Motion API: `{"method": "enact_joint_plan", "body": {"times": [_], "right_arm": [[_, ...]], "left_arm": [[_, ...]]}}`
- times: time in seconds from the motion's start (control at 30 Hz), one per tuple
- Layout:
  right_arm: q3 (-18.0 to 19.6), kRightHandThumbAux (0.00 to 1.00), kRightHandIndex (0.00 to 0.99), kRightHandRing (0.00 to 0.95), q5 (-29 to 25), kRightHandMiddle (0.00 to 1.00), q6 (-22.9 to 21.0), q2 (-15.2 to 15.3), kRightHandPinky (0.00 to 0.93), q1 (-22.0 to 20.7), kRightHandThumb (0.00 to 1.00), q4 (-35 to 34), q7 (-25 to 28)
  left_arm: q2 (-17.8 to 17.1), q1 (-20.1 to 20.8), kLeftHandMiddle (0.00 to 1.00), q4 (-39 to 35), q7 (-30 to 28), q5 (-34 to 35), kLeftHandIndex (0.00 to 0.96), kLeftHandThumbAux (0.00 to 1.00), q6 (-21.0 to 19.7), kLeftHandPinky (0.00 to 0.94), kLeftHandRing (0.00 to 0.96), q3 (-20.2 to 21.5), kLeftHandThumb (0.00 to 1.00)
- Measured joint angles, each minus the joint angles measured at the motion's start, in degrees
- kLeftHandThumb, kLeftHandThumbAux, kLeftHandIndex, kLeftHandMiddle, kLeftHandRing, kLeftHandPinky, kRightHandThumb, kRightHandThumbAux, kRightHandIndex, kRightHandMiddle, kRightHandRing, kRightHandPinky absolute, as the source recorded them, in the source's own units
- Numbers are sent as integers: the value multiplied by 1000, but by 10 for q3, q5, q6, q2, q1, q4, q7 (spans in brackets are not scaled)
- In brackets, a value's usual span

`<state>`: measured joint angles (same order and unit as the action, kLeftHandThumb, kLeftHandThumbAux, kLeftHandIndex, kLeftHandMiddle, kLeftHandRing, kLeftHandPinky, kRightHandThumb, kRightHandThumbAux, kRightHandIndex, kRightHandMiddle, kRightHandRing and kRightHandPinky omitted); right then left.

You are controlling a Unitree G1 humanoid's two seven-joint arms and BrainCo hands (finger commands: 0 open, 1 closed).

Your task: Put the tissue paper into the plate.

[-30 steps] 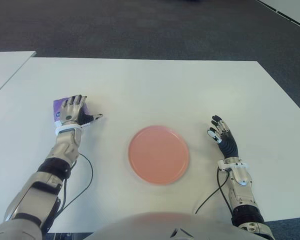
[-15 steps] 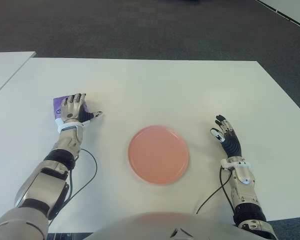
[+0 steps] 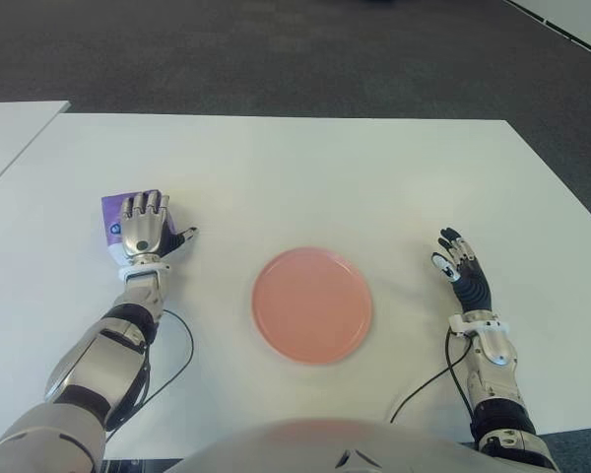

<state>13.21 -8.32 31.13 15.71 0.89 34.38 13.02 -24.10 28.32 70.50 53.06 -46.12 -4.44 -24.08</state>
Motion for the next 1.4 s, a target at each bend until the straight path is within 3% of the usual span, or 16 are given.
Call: {"method": "enact_joint_plan", "body": {"times": [0.43,0.57,0.73,0.87,1.0,1.13,1.17,1.23,1.4], "right_arm": [[6,484,0,0,-5,34,-1,0,0,0,217,-1,-7],[5,495,0,0,-5,53,-30,-10,0,15,246,-38,-24],[4,512,0,4,-4,68,-48,-32,0,37,253,-81,-42],[4,522,0,1,-5,63,-49,-31,0,40,211,-83,-35],[5,528,0,0,-7,57,-48,-28,0,40,174,-81,-23],[6,549,0,1,-9,63,-48,-24,0,38,154,-77,-15],[7,553,0,3,-10,66,-48,-23,0,37,150,-75,-14],[8,557,0,5,-11,68,-47,-21,0,35,145,-71,-10],[13,566,0,6,-21,68,-47,-20,0,32,143,-66,2]], "left_arm": [[3,0,200,16,25,2,184,560,0,125,155,-21,240],[2,0,163,19,25,1,147,550,-3,74,120,-29,231],[2,1,125,25,5,1,105,529,-21,18,80,-39,199],[5,3,117,27,-23,6,85,522,-32,40,74,-39,180],[8,5,134,27,-35,12,95,525,-35,88,93,-38,187],[7,4,247,27,-34,14,210,543,-34,215,208,-35,250],[7,4,341,27,-31,16,287,601,-33,315,318,-34,408],[7,2,469,27,-18,18,369,660,-30,453,467,-32,579],[4,-2,626,27,18,17,425,686,-30,636,636,-33,700]]}}
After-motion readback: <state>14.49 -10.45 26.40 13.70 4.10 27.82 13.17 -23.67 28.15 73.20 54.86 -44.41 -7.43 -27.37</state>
